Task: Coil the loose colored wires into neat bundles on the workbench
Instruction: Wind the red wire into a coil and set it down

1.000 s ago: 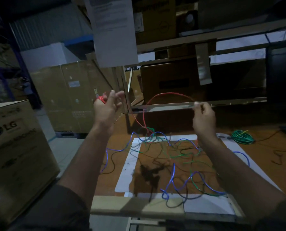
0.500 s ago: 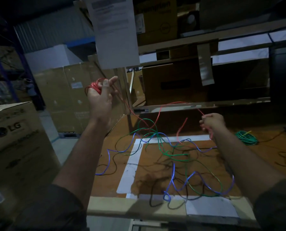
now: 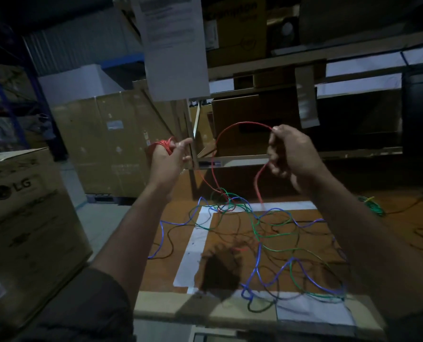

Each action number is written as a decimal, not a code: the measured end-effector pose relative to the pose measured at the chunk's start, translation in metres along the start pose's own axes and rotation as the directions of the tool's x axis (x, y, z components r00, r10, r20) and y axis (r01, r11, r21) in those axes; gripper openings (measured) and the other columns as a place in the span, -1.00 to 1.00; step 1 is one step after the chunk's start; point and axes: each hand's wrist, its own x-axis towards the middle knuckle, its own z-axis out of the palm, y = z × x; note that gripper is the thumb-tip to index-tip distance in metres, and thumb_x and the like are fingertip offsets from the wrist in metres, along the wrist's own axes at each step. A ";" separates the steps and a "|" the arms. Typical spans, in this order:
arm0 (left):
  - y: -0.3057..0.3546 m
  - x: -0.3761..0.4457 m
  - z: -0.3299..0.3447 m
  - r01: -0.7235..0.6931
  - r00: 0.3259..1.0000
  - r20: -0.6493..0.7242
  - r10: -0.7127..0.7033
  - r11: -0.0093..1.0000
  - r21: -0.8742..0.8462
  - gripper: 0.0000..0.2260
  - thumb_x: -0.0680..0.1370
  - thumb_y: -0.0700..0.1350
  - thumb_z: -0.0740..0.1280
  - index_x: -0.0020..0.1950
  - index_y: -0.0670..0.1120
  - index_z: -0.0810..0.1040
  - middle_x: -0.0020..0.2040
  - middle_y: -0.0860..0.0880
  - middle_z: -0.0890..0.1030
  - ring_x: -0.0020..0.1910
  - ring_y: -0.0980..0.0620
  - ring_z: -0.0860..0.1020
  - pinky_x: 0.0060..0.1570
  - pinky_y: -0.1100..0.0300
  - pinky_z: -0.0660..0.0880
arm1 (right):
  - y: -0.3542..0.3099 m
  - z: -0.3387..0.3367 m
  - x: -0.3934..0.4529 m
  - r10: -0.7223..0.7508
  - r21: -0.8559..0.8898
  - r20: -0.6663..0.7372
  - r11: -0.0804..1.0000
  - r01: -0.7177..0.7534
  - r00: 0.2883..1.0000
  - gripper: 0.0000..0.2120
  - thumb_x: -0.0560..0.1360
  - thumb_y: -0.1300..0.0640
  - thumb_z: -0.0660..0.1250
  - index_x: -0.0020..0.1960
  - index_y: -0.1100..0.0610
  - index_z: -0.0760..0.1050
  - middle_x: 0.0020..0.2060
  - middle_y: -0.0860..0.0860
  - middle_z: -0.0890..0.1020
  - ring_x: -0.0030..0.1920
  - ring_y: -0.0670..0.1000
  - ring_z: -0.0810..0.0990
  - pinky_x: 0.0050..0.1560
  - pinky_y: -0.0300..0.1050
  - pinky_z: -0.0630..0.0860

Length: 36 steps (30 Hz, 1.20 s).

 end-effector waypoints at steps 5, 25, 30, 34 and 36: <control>0.042 -0.011 0.010 -0.020 0.989 0.143 0.023 1.000 -0.021 -0.74 0.73 -0.11 0.21 0.20 -0.28 0.57 0.00 -0.40 0.59 0.17 -0.38 0.47 0.30 -0.12 0.50 | 0.014 0.030 -0.030 0.108 -0.220 0.417 0.975 -0.015 0.903 -0.78 0.71 0.14 0.14 -0.07 0.14 0.45 -0.21 0.18 0.61 -0.15 0.17 0.70 -0.15 0.01 0.66; 0.067 -0.030 0.036 -0.071 0.953 0.268 0.142 0.963 -0.259 -0.75 0.77 -0.02 0.06 0.02 -0.12 0.42 0.26 -0.31 0.64 -0.55 0.19 0.34 0.01 0.16 0.55 | 0.038 0.032 -0.036 -0.039 -0.491 0.188 0.862 0.129 0.981 -0.87 0.48 0.06 0.52 -0.11 0.08 0.61 -0.34 -0.02 0.61 -0.40 -0.18 0.49 -0.40 -0.27 0.42; 0.056 -0.037 0.050 0.015 0.922 0.368 0.124 0.936 -0.351 -0.69 0.77 0.00 -0.01 -0.09 -0.08 0.35 0.28 -0.30 0.63 -0.56 0.16 0.26 0.10 0.10 0.53 | 0.052 0.044 -0.022 0.122 -0.225 0.090 0.969 -0.099 0.988 -0.66 0.50 0.20 0.50 0.20 0.11 0.46 -0.02 0.11 0.60 -0.12 0.08 0.66 -0.33 -0.11 0.63; 0.058 -0.047 0.058 -0.004 0.890 0.429 0.153 0.945 -0.327 -0.69 0.77 -0.03 -0.02 -0.08 -0.10 0.35 0.29 -0.29 0.63 -0.54 0.16 0.28 0.15 0.08 0.52 | 0.069 0.056 -0.020 0.194 -0.189 0.232 0.970 -0.151 0.953 -0.82 0.63 0.21 0.33 0.10 0.35 0.51 -0.16 0.21 0.59 -0.17 0.10 0.62 -0.32 -0.12 0.63; 0.060 -0.049 0.054 -0.006 0.883 0.436 0.171 0.935 -0.355 -0.69 0.76 -0.05 -0.02 -0.09 -0.10 0.35 0.30 -0.32 0.61 -0.52 0.15 0.31 0.18 0.05 0.50 | 0.078 0.056 -0.016 0.256 -0.182 0.203 0.958 -0.220 0.945 -0.85 0.68 0.18 0.24 0.01 0.27 0.46 -0.20 0.20 0.54 -0.25 0.11 0.61 -0.28 0.00 0.63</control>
